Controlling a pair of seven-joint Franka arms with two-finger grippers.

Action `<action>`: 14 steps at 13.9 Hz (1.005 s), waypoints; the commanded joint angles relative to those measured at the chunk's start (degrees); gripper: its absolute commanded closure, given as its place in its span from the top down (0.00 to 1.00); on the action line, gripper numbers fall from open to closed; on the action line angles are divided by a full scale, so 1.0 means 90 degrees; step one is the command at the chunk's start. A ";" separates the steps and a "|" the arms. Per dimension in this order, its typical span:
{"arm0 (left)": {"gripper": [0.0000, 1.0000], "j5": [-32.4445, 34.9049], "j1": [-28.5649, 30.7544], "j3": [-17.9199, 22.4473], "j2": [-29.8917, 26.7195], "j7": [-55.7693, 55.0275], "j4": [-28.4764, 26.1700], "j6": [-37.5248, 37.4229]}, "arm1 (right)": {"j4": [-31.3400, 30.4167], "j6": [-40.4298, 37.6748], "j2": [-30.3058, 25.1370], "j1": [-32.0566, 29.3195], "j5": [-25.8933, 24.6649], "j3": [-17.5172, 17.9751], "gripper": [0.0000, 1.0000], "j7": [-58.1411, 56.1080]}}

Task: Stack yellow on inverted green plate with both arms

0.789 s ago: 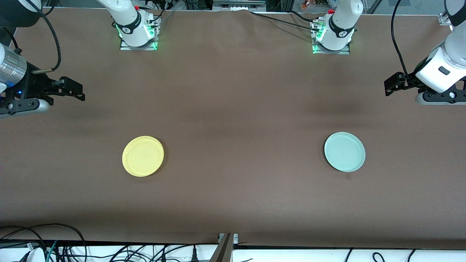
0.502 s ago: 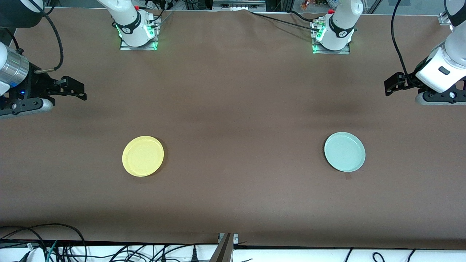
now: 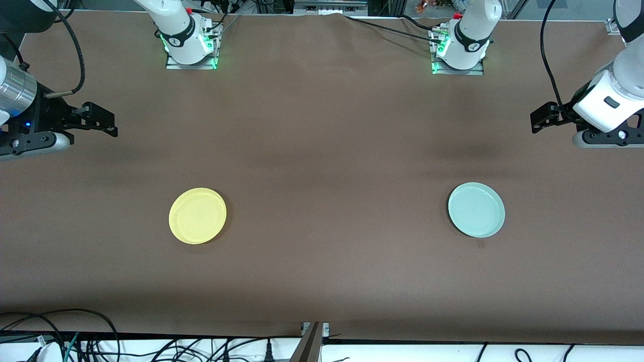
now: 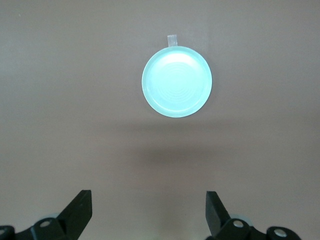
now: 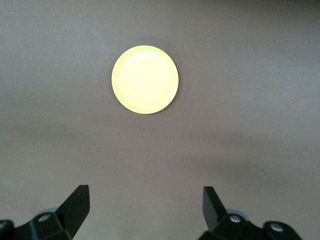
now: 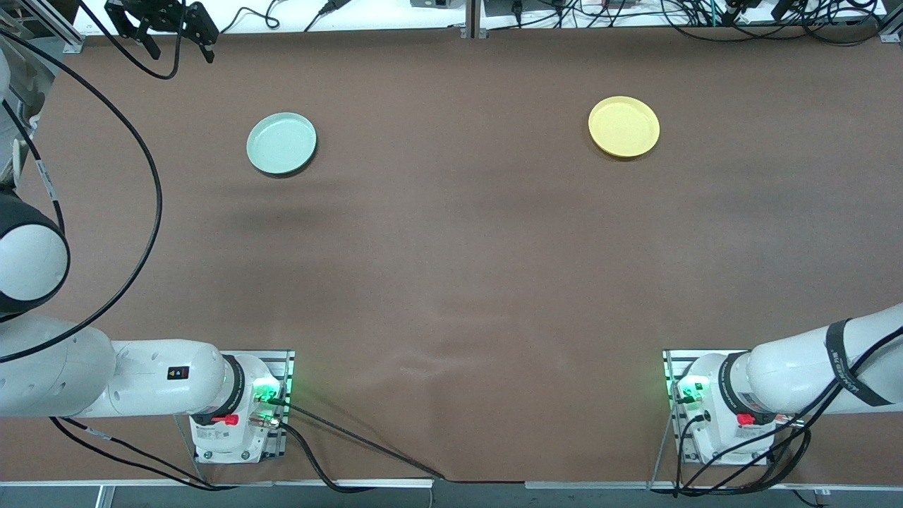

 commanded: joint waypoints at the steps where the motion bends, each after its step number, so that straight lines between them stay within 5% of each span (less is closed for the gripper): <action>1: 1.00 -0.0145 0.0020 0.0019 0.0317 0.0131 0.0297 -0.0197 | -0.0150 0.0080 -0.0111 -0.0013 0.0001 0.0002 1.00 -0.0098; 6: 1.00 -0.0076 0.0020 0.0038 0.1010 0.0131 0.1233 -0.0519 | -0.0140 -0.0017 -0.0180 -0.0022 0.0001 -0.0038 1.00 -0.0108; 10: 1.00 -0.0125 0.0273 0.0048 0.1478 0.1046 0.1314 -0.0442 | -0.0130 -0.0017 -0.0180 -0.0022 0.0001 -0.0038 1.00 -0.0118; 14: 1.00 -0.0164 0.0742 0.0048 0.2416 0.2587 0.1158 0.0854 | -0.0140 -0.0018 -0.0180 -0.0022 0.0001 -0.0057 1.00 -0.0196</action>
